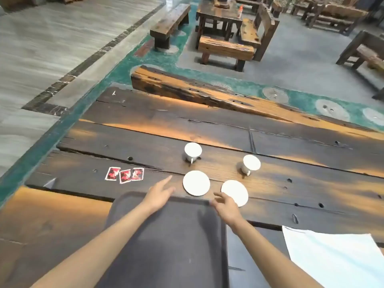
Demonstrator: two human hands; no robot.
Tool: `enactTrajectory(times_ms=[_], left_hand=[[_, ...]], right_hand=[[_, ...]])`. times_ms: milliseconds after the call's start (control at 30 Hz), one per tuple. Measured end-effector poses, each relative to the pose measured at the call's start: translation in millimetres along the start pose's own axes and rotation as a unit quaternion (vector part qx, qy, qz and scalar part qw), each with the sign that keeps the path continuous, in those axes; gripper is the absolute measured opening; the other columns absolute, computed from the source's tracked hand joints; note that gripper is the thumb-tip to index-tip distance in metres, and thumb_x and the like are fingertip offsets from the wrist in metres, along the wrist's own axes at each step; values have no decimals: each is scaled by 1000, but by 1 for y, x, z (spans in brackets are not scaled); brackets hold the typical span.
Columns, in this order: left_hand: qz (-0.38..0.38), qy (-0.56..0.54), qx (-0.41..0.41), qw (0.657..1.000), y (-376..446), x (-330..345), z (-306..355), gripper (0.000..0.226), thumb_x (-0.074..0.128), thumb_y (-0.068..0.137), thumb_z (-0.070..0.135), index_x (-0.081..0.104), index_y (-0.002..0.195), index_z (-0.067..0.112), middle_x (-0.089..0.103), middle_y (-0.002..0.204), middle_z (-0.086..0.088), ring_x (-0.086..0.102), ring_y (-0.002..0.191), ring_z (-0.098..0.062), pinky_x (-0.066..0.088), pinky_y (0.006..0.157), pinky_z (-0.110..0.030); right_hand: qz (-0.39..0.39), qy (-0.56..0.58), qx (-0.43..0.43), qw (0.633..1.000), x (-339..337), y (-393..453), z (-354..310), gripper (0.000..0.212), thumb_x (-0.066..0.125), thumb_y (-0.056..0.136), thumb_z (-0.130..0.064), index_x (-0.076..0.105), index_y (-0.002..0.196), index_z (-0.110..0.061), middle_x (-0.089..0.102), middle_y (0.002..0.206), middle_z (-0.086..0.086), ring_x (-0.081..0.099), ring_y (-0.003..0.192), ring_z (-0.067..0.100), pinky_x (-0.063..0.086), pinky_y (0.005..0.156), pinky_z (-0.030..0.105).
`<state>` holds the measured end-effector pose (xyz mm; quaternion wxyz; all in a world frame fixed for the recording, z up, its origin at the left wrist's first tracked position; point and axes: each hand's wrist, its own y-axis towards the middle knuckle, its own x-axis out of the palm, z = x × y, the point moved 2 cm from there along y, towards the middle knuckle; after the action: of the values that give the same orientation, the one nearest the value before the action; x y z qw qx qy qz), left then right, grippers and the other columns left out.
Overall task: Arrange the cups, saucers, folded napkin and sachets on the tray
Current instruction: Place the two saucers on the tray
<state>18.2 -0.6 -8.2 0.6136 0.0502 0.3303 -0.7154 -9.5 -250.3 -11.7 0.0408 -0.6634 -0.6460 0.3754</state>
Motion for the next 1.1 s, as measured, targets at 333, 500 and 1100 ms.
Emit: enactTrajectory(times_ms=[333, 500, 1100], left_hand=[[10, -144, -166, 975, 94, 38, -21, 35, 59, 96, 9, 65, 131, 6, 72, 97, -12, 61, 82, -20, 52, 88, -35], [0, -122, -166, 979, 133, 62, -26, 40, 65, 90, 5, 64, 130, 8, 72, 122, -19, 64, 92, -22, 48, 85, -30], [48, -269, -144, 951, 118, 51, -25, 43, 61, 85, -9, 75, 107, 25, 76, 106, -1, 73, 102, -24, 61, 91, -41]], right_hand=[[40, 119, 132, 983, 13, 95, 10, 15, 60, 93, 0, 68, 88, -12, 73, 94, 17, 71, 86, 30, 58, 98, 45], [80, 54, 138, 986, 25, 136, 10, 25, 56, 92, -9, 68, 114, -12, 75, 107, 10, 69, 106, 31, 53, 103, 39], [72, 243, 111, 961, 37, 126, 8, 25, 59, 93, 4, 67, 100, -18, 67, 84, -2, 70, 84, 14, 61, 73, 19]])
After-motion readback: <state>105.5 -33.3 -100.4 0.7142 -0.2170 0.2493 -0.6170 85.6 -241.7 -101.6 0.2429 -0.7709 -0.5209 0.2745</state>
